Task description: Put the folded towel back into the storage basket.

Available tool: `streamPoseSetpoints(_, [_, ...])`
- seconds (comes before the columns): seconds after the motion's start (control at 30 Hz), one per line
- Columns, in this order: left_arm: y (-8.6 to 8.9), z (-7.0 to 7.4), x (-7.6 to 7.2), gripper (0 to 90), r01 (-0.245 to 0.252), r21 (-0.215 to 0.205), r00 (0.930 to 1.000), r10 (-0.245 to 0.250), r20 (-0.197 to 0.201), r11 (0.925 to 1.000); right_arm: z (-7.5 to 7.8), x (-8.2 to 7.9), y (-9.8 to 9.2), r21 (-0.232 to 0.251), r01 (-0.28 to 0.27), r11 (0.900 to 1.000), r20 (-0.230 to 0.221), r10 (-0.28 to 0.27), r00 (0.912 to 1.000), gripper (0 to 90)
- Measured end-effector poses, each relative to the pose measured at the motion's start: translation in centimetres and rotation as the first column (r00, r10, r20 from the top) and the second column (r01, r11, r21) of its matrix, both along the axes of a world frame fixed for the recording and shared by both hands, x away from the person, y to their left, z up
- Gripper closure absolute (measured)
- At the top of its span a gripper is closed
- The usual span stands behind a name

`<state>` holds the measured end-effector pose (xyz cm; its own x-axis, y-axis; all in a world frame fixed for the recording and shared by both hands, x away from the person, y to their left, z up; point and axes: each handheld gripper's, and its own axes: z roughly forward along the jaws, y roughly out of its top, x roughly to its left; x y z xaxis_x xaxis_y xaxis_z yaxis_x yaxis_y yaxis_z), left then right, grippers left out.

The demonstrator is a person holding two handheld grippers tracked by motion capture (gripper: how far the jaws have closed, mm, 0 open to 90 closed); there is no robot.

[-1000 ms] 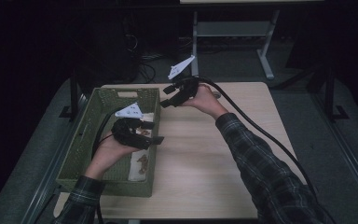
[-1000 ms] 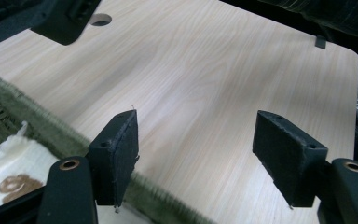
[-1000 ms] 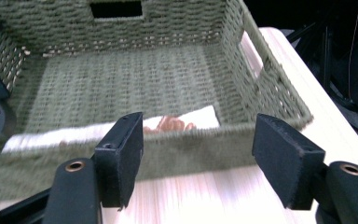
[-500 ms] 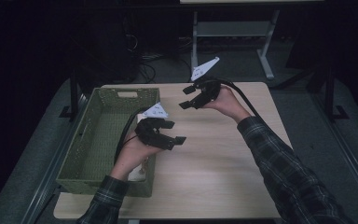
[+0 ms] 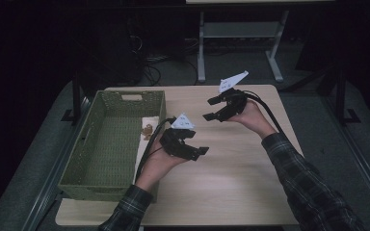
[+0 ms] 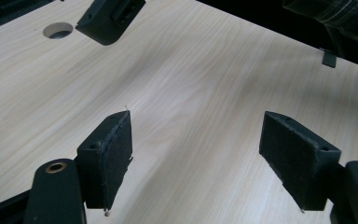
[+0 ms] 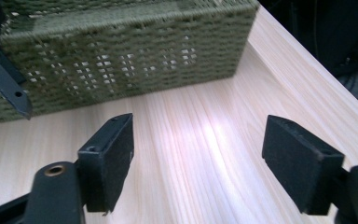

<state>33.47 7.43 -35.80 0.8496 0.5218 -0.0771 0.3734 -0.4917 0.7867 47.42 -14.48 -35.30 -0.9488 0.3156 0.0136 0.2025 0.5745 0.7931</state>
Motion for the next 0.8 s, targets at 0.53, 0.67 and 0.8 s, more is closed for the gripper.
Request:
streamPoseSetpoints(0.53, [-3.3,-3.4,-1.0,23.9,0.032,0.056,0.9995,-0.032,-0.001,0.9979,-4.0,-2.2,-5.0,-0.005,0.096,0.995,-0.03,-0.096,0.9949,18.8])
streamPoseSetpoints(0.67, [-3.7,-4.6,-1.0,22.0,0.041,0.051,0.999,-0.04,-0.019,0.9979,-5.0,-2.6,-5.8,-0.004,0.121,0.993,-0.045,-0.121,0.9916,17.3])
streamPoseSetpoints(0.8, [-4.2,-6.0,-1.0,20.2,0.053,0.056,0.9975,-0.05,-0.05,0.997,-6.1,-3.0,-6.6,-0.001,0.138,0.99,-0.048,-0.138,0.9893,17.0])
